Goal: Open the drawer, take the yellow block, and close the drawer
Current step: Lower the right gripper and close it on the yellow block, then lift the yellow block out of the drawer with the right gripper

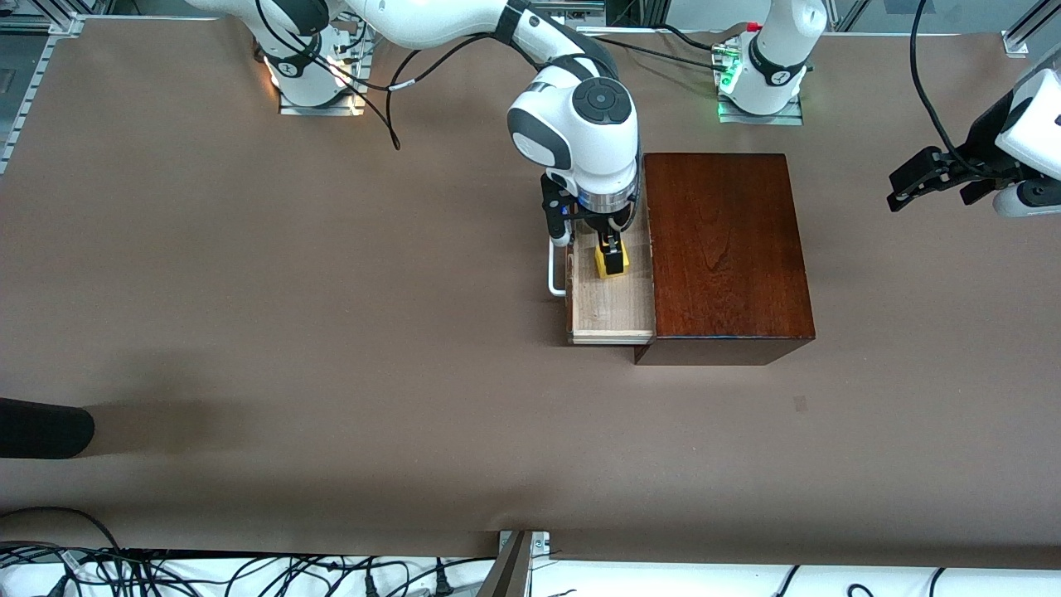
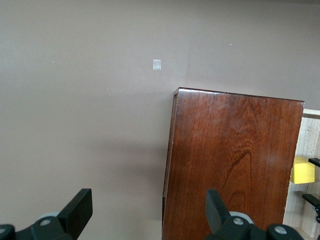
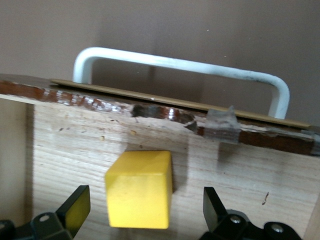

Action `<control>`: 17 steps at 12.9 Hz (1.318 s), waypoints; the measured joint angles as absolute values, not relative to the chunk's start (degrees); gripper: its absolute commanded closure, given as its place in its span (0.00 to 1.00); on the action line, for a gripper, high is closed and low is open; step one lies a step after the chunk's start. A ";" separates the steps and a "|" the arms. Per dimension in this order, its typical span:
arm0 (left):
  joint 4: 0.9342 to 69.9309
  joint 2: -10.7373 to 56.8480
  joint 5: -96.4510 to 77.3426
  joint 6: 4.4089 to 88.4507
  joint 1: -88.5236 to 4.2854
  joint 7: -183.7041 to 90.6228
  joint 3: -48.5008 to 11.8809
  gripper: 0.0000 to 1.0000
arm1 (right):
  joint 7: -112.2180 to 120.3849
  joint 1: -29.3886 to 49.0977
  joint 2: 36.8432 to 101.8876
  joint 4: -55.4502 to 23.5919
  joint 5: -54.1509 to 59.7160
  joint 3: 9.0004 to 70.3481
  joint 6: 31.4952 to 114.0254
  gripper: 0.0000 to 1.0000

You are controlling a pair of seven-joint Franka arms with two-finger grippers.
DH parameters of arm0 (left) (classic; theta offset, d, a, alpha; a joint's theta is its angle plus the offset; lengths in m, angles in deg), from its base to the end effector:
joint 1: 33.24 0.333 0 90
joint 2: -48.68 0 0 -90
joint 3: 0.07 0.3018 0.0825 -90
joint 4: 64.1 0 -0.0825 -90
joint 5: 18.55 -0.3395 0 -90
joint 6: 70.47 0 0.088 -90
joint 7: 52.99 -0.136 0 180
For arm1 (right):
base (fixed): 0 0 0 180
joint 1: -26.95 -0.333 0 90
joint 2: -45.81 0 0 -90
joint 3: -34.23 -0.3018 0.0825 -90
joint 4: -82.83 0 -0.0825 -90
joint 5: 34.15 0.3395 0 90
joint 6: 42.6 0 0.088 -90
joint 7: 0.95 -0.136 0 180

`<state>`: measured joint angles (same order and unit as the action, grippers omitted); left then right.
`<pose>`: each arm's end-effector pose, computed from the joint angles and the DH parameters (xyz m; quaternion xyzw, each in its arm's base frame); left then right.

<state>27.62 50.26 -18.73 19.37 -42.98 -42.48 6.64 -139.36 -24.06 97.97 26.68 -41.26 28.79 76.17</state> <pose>0.5005 -0.0253 0.5821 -0.9979 -0.0652 0.0027 0.0003 0.4426 0.6039 0.3084 -0.7535 0.6505 -0.0092 0.0945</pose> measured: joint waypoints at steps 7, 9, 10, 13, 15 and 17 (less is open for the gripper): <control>27.62 50.26 -18.73 19.37 -42.98 -42.48 6.62 0.00 | -139.36 -25.68 99.49 26.71 -41.27 30.01 77.04 0.23; 27.62 50.26 -18.73 19.37 -42.98 -42.48 6.62 0.00 | -139.36 -25.67 99.49 26.72 -41.27 30.33 77.06 0.95; 27.62 50.26 -18.73 19.36 -42.98 -42.48 6.62 0.00 | -139.37 -25.67 99.49 26.72 -41.28 30.44 77.07 1.00; 27.62 50.26 -18.73 19.36 -42.98 -42.48 6.62 0.00 | -139.37 -25.67 99.49 26.73 -41.27 30.53 77.07 1.00; 27.62 50.26 -18.73 19.36 -42.98 -42.48 6.62 0.00 | -139.37 -25.67 99.48 26.75 -41.27 30.56 76.96 1.00; 27.62 50.26 -18.73 19.36 -42.98 -42.48 6.62 0.00 | -139.38 -25.67 99.46 27.21 -41.28 30.57 75.30 1.00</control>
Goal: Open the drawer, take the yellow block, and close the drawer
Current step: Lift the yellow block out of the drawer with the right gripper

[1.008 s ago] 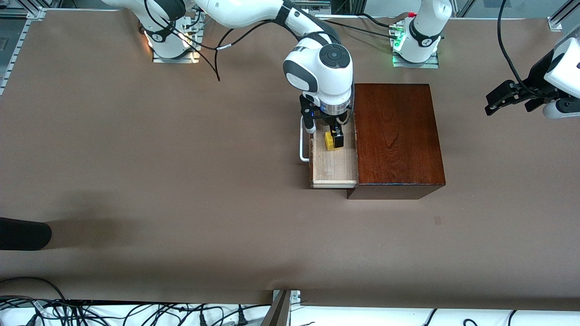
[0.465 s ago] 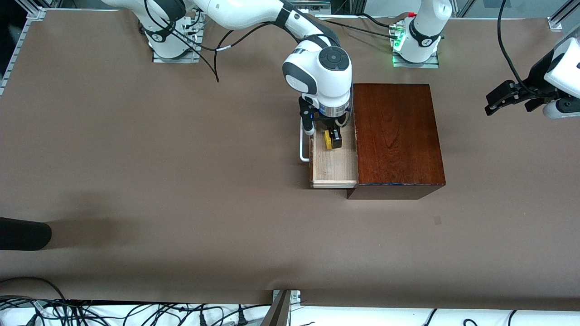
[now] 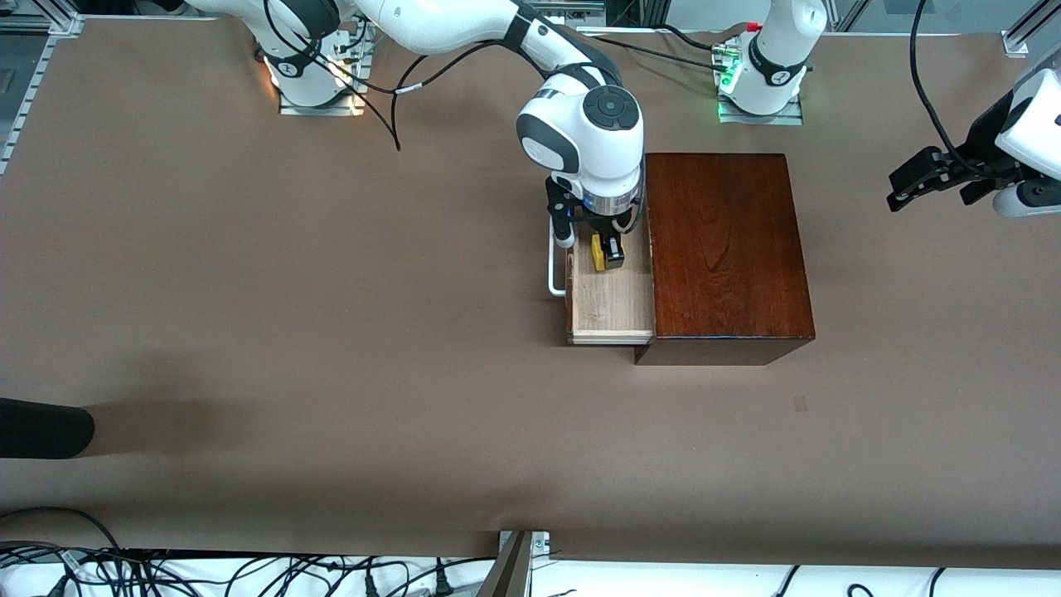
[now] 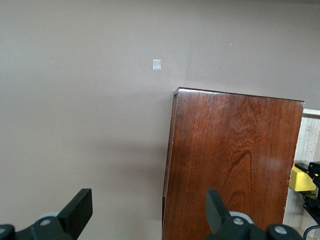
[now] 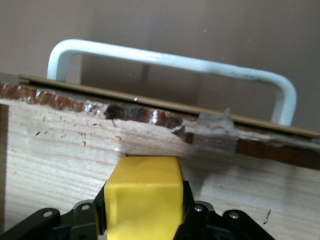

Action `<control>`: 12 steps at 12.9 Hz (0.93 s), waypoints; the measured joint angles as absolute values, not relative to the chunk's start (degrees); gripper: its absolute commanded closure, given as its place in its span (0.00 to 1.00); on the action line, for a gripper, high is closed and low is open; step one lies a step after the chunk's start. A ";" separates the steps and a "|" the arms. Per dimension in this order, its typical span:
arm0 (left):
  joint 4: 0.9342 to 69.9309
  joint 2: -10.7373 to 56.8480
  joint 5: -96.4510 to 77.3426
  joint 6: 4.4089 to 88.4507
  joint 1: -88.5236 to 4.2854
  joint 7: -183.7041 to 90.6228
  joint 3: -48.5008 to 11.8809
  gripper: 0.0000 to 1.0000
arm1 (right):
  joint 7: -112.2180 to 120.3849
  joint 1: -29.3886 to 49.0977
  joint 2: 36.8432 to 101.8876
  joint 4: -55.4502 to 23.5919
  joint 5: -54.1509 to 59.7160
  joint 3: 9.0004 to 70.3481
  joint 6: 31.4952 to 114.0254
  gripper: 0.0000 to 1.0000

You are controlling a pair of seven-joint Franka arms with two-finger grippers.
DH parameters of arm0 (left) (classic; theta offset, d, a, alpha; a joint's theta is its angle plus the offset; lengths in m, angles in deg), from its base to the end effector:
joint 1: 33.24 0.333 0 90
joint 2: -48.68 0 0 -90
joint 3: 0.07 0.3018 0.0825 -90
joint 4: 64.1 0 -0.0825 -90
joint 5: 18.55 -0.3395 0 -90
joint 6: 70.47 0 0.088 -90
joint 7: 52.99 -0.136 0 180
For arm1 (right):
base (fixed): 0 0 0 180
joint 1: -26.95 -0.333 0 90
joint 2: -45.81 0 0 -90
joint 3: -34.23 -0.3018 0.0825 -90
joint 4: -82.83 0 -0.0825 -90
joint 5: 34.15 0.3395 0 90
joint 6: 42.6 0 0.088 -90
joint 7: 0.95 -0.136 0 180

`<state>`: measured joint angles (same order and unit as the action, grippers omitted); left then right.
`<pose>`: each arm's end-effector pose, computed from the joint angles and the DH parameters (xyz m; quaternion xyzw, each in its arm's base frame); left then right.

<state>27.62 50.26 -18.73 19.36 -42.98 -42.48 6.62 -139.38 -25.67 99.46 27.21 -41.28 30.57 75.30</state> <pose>0.5005 -0.0255 0.5821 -0.9979 -0.0650 0.0028 0.0003 0.4371 0.6062 0.2909 -0.7578 0.6473 -0.0224 0.0793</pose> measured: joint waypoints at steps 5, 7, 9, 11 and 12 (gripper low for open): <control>27.62 50.26 -18.72 19.35 -42.98 -42.48 6.56 0.00 | -139.38 -25.19 93.18 30.51 -41.27 31.15 66.46 1.00; 27.62 50.26 -18.72 19.34 -42.98 -42.48 6.54 0.00 | -139.38 -24.16 88.06 30.71 -41.27 31.31 62.01 1.00; 27.62 50.26 -18.72 19.34 -42.98 -42.48 6.53 0.00 | -138.41 -22.63 83.78 30.79 -41.28 31.37 57.75 1.00; 27.62 50.26 -18.72 19.34 -42.98 -42.48 6.52 0.00 | -132.20 -20.78 80.34 30.73 -41.27 31.40 53.53 1.00; 27.62 50.26 -18.72 19.34 -42.97 -42.48 6.53 0.00 | -127.63 -19.85 79.00 30.58 -41.26 31.41 51.32 1.00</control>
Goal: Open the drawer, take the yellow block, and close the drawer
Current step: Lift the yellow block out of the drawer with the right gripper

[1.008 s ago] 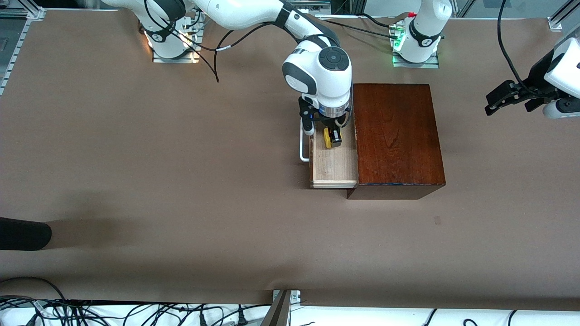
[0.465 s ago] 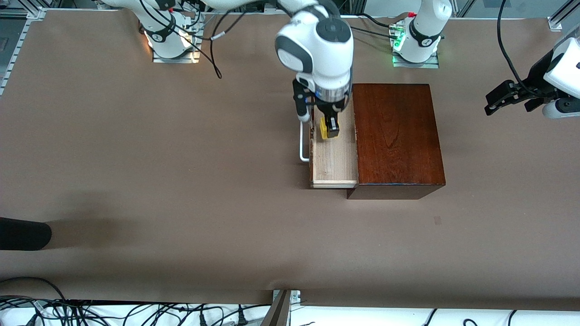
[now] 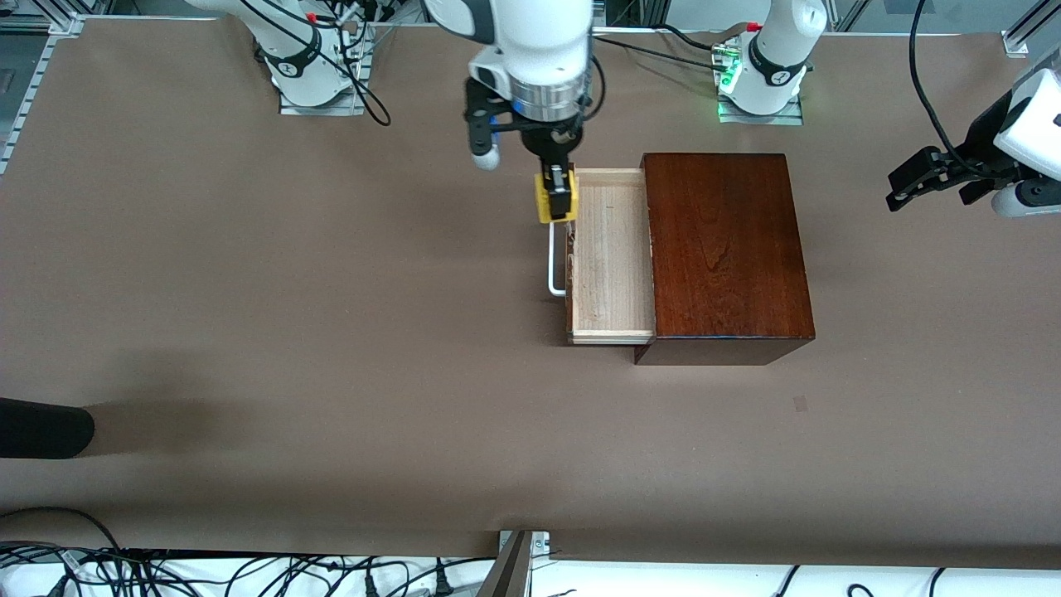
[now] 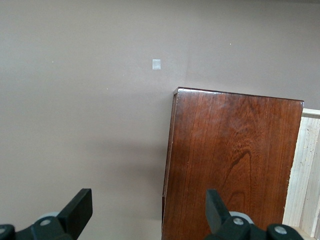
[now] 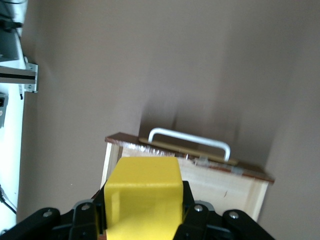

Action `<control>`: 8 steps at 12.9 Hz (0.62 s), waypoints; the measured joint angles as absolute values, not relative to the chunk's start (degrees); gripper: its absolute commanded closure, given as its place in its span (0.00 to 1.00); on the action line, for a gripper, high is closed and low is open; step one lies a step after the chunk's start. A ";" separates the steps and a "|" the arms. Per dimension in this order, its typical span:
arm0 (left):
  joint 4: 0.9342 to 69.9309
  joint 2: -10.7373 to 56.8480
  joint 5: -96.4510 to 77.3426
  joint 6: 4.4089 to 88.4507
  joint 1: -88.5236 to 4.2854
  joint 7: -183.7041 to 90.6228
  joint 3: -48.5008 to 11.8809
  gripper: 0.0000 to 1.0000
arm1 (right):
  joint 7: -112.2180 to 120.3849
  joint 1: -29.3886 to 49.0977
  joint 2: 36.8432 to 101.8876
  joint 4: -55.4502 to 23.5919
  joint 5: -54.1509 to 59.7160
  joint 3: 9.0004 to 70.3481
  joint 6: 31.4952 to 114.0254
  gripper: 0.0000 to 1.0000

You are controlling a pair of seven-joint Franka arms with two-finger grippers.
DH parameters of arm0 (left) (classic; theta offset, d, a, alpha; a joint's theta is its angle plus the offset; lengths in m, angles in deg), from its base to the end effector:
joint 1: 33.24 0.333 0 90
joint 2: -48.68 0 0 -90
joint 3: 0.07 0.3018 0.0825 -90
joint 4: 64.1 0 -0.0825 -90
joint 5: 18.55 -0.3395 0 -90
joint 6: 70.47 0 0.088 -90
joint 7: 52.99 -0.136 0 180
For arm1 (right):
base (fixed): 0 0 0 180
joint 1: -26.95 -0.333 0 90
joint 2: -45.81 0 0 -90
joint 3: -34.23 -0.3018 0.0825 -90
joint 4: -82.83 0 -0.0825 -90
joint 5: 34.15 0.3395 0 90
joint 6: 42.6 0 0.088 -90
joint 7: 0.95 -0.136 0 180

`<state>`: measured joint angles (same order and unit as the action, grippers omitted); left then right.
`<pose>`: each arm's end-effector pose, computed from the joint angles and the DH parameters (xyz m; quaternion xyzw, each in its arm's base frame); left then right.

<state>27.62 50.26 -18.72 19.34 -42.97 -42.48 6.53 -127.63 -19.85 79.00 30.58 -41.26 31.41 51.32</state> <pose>0.5004 -0.0262 0.5820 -0.9979 -0.0643 0.0030 0.0003 0.4563 0.4952 0.5290 -0.7759 0.6247 -0.0513 0.0722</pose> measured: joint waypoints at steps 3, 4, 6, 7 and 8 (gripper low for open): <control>27.37 50.26 -18.72 19.38 -42.92 -42.31 6.56 0.00 | -114.45 -16.97 75.92 27.80 -40.43 31.87 46.84 1.00; 27.08 50.25 -18.72 19.39 -42.89 -42.28 6.56 0.00 | -109.23 -15.57 74.52 25.86 -40.00 32.25 46.71 1.00; 26.86 49.92 -18.72 19.39 -42.91 -42.28 6.51 0.00 | -98.34 -13.07 70.67 20.84 -37.77 35.10 46.71 1.00; 26.79 49.42 -18.72 19.39 -42.99 -42.28 6.41 0.00 | -92.47 -12.47 68.48 18.32 -36.06 38.27 46.76 1.00; 26.55 48.88 -18.72 19.41 -43.03 -42.29 6.25 0.00 | -86.57 -12.09 66.39 16.12 -34.64 41.86 46.78 1.00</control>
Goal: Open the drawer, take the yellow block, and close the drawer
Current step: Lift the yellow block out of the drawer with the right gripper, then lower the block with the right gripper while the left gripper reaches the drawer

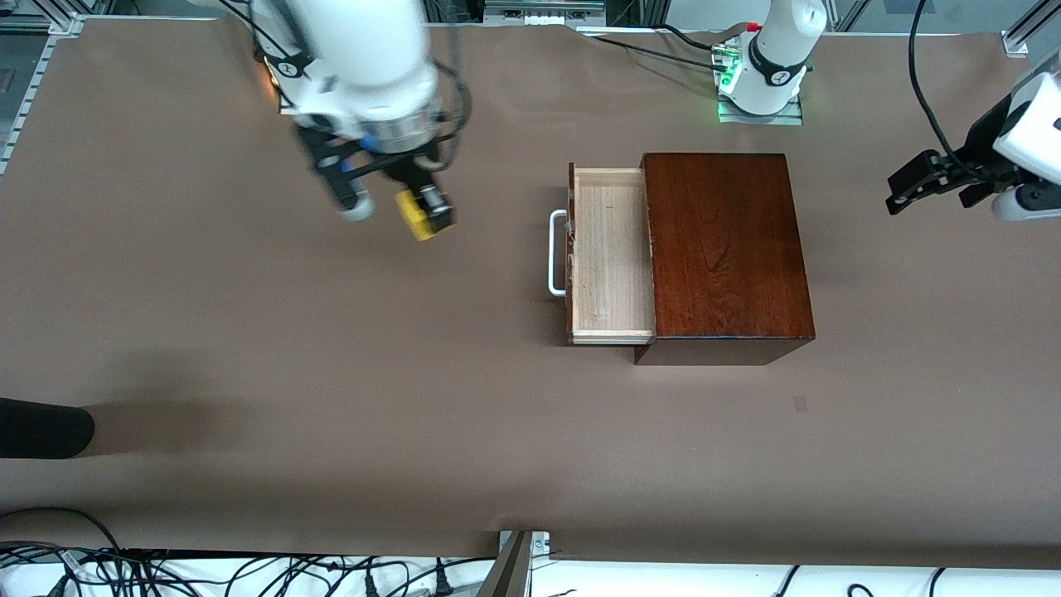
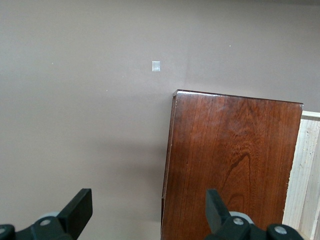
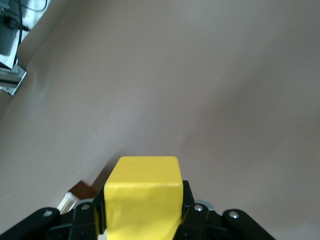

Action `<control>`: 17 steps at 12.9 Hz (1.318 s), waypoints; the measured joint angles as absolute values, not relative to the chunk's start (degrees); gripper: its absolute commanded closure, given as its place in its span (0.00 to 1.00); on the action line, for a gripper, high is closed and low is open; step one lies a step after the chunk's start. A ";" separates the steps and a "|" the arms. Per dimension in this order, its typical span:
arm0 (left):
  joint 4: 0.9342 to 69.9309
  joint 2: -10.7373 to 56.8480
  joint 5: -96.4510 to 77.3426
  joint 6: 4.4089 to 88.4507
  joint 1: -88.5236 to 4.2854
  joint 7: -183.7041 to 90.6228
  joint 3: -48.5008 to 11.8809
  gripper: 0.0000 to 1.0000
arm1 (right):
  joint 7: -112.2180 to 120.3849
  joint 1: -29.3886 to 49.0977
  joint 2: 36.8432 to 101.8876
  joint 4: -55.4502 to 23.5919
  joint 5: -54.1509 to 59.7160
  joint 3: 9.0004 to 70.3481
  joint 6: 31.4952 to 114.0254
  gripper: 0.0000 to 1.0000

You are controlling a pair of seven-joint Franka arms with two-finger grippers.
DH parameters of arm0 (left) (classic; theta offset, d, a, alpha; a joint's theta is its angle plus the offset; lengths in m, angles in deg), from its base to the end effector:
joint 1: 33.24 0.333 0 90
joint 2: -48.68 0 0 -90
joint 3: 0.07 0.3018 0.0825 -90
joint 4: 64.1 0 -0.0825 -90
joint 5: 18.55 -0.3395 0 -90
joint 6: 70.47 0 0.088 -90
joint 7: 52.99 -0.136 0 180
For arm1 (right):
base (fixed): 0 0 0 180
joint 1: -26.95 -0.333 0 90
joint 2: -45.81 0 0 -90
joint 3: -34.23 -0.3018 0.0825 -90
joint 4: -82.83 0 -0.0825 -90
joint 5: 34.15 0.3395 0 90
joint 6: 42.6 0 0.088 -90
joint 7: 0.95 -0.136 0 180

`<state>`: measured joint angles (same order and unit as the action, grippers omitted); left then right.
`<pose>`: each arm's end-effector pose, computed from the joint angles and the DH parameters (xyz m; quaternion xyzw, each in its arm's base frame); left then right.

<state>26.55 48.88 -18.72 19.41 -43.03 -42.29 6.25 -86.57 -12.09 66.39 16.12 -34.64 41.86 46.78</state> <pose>0.5073 -0.0303 0.5780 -0.9980 -0.0630 0.0048 0.0019 0.5138 0.3305 0.5539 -0.8917 0.4513 -0.0338 0.0025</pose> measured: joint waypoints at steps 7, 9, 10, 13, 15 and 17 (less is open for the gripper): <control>24.19 48.16 -18.65 19.39 -43.56 -41.88 4.24 0.00 | -45.06 -11.35 56.87 4.26 -33.02 59.49 46.83 1.00; 24.16 48.11 -18.63 19.39 -43.97 -38.74 1.75 0.00 | -29.89 -11.36 56.50 2.73 -32.23 64.80 46.55 1.00; 24.15 48.02 -18.63 19.38 -44.12 -36.83 0.28 0.00 | -22.37 -11.33 56.42 1.94 -32.05 67.36 46.11 1.00; 23.30 46.42 -18.61 19.40 -44.30 -29.84 -4.56 0.00 | -5.41 -11.27 55.64 -2.20 -31.89 72.93 45.98 1.00; 22.49 44.25 -18.60 19.41 -44.41 -23.14 -8.37 0.00 | -0.14 -11.27 55.10 -6.20 -31.84 74.31 47.94 1.00; 22.25 41.77 -18.59 19.51 -44.49 -15.30 -12.62 0.00 | 1.14 -11.36 54.14 -12.33 -31.83 74.36 53.71 1.00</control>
<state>22.25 41.77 -18.59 19.51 -44.49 -15.30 -12.62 1.14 -11.36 54.14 -12.33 -31.83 74.36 53.71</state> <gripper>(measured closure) 0.000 0.445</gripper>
